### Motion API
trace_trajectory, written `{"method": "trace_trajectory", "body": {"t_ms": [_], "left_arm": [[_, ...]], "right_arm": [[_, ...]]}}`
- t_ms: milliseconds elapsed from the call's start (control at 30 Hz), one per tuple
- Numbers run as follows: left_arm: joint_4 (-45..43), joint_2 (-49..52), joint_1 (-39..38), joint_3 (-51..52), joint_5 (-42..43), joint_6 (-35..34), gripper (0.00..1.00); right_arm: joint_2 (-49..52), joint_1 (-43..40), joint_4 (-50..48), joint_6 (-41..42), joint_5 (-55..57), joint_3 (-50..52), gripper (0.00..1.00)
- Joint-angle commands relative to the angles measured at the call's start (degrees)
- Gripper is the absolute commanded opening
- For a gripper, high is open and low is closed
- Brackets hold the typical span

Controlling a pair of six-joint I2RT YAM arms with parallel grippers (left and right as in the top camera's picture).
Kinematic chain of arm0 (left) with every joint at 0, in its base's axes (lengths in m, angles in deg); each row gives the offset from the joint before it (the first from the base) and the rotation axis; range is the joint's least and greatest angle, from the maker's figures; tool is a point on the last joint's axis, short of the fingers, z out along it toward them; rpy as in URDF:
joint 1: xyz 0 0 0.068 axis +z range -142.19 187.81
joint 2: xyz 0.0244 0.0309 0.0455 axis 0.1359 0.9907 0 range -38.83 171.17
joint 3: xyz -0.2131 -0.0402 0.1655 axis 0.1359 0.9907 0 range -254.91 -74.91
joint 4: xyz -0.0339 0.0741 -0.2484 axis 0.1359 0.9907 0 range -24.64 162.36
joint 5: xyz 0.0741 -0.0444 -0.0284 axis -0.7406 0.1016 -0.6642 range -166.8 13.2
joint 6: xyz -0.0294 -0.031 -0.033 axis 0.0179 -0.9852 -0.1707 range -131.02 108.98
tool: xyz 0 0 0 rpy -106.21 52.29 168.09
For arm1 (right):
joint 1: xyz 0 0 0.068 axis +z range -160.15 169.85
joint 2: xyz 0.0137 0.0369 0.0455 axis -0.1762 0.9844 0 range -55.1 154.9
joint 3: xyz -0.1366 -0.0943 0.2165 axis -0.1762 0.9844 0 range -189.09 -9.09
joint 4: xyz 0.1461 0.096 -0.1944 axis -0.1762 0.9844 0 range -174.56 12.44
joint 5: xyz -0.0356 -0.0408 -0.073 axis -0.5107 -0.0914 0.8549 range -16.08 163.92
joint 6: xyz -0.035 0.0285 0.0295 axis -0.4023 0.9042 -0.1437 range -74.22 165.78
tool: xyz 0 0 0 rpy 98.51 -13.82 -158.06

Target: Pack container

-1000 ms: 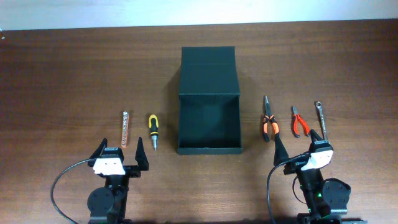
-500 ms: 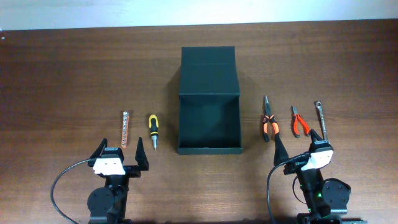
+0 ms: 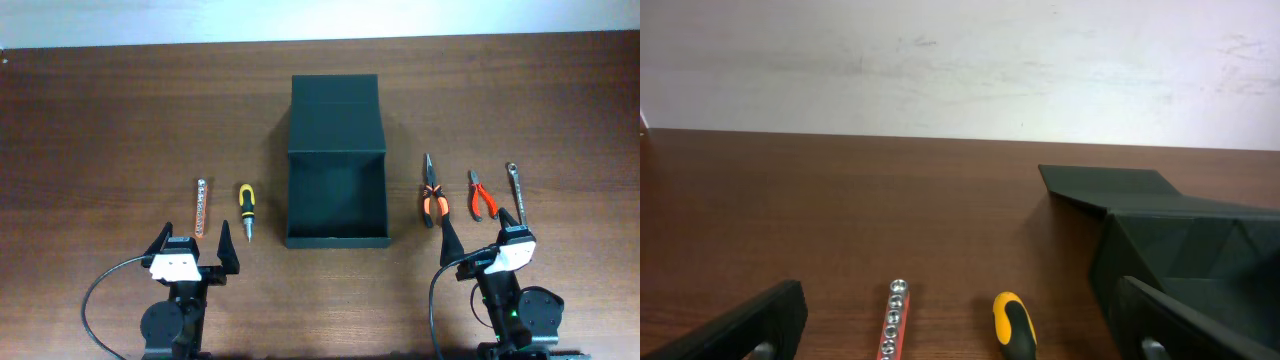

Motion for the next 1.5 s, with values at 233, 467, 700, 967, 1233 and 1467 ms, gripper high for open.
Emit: {"method": "trace_trajectory", "body": {"t_ms": [233,467,700,967,1233,1467], "left_arm": [[0.35,-0.39,0.09,0.11,1.03,0.07,0.99],[0.35,-0.39,0.09,0.11,1.03,0.07,0.99],[0.35,-0.39,0.09,0.11,1.03,0.07,0.99],[0.35,-0.39,0.09,0.11,1.03,0.07,0.99],[0.33,-0.39,0.09,0.11,1.07,0.07,0.99],[0.33,-0.39,0.09,0.11,1.03,0.07,0.99]], "right_arm": [[-0.59,-0.28,0.20,-0.22,-0.70,0.39,0.99],[-0.59,-0.26,0.17,-0.22,-0.70,0.39,0.99],[-0.59,-0.26,0.20,-0.22,-0.70,0.39,0.99],[-0.59,-0.28,0.20,-0.20,-0.70,0.39,0.99],[-0.59,-0.28,-0.35,-0.22,-0.70,0.39,0.99],[-0.59,-0.31,0.13,-0.26,0.63,0.39,0.99]]}}
